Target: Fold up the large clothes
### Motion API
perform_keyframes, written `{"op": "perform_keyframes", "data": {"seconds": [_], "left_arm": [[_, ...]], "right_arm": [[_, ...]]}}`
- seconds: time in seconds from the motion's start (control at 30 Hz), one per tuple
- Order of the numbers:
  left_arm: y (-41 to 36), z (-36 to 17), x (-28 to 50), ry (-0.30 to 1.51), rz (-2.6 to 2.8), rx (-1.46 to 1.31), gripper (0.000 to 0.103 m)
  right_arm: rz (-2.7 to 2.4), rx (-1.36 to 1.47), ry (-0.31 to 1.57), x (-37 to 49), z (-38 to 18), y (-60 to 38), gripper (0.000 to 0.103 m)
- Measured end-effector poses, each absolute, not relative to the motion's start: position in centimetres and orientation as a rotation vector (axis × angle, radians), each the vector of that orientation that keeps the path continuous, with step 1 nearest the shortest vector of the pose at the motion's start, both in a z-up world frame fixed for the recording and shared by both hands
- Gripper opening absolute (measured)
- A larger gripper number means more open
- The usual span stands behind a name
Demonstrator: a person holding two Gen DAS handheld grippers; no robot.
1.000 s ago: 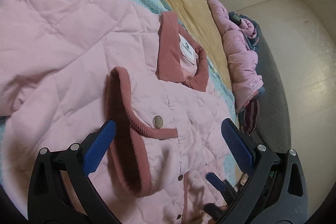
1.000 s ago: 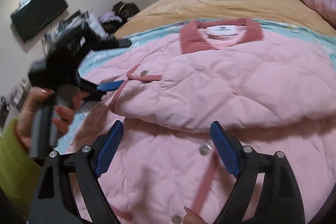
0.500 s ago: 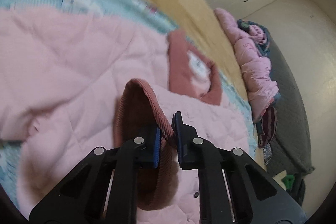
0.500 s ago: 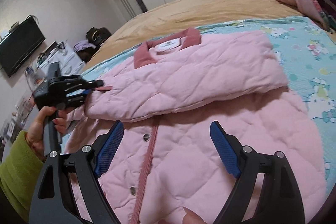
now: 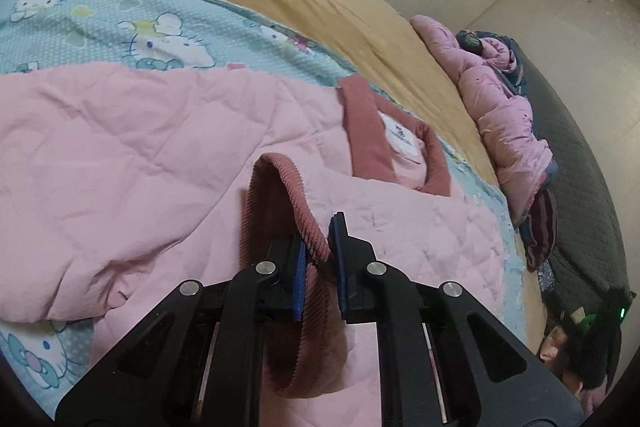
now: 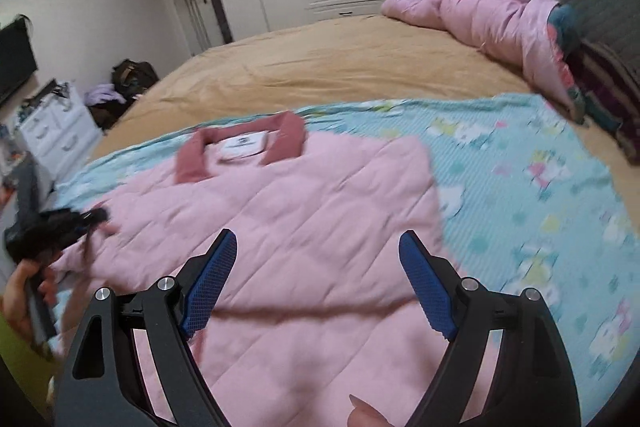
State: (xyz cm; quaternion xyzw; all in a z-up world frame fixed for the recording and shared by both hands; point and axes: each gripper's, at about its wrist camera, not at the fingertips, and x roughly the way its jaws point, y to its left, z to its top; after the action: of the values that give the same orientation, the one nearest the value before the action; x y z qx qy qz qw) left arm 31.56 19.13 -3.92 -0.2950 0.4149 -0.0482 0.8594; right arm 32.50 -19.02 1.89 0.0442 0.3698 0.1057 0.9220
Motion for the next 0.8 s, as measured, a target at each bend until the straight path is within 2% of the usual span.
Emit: {"op": "perform_keyframes", "data": {"seconds": [0.23,0.43,0.8], "left_arm": [[18.7,-4.0,31.7,0.880,-0.084,-0.556,0.006],[18.7,-5.3,32.0,0.902,-0.066,-0.544,0.006],[18.3,-7.2,32.4,0.944,-0.048,-0.532,0.007]], "right_arm": [[0.187,0.050,0.885,39.5,-1.6,-19.2,0.082],[0.132,0.029,1.051,43.0,-7.4,-19.3,0.083],[0.108,0.060,1.053,42.8,-10.7,-19.5,0.085]]}}
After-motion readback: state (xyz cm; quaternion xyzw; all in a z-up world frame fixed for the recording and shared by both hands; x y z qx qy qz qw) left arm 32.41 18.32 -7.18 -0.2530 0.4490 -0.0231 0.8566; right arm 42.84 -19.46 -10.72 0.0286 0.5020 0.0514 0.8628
